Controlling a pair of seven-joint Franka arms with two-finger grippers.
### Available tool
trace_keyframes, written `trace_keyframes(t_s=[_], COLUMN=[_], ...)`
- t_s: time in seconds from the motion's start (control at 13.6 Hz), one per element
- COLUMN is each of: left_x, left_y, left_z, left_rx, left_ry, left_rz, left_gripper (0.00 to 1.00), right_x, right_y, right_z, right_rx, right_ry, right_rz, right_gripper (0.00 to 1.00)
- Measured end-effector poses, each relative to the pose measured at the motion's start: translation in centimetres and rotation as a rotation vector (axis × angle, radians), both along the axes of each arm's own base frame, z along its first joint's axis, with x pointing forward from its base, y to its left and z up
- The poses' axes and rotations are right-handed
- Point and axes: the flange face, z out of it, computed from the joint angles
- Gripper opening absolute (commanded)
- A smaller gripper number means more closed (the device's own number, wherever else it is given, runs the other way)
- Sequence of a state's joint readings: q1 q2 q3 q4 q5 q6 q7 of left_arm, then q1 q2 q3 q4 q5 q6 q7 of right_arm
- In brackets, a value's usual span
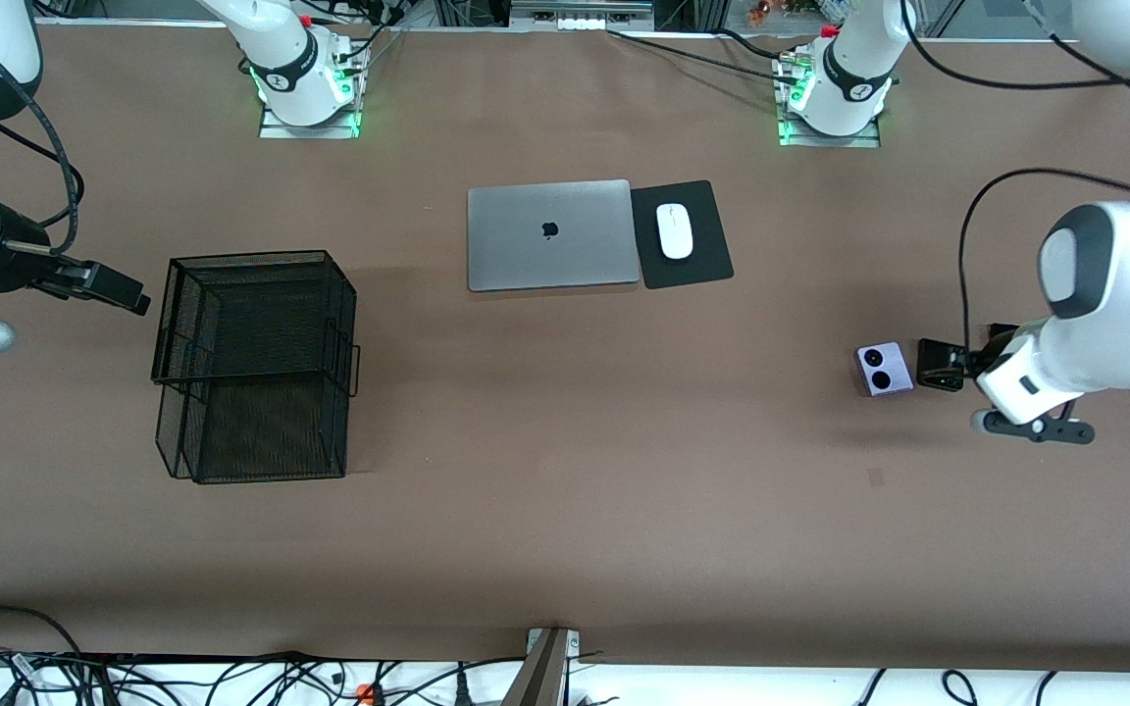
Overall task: Place phones with both arms
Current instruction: 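Move the left gripper over the white flip phone, then lower the left gripper and grasp the white flip phone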
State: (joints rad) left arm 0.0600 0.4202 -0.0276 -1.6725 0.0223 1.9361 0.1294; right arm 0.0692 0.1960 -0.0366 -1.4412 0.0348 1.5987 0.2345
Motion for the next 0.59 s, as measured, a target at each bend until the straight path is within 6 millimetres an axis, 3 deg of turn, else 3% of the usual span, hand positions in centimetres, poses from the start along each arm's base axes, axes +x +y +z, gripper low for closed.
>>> trace_keyframes(t_s=[0.29,0.59], left_x=[-1.2,-3.1], left_y=[0.5,3.1], left_z=[-5.8,-9.4], left_rx=[0.000,0.010], left_ry=[-0.069,-0.111], left_rz=[0.015,0.128], left_gripper=[1.00,1.00], right_x=[0.0,0.0], right_y=[0.0,0.0], right_z=[0.0,0.0], right_rx=[0.000,0.000], right_ry=[0.000,0.001], right_rz=[0.000,0.000], right_gripper=[1.00,1.00])
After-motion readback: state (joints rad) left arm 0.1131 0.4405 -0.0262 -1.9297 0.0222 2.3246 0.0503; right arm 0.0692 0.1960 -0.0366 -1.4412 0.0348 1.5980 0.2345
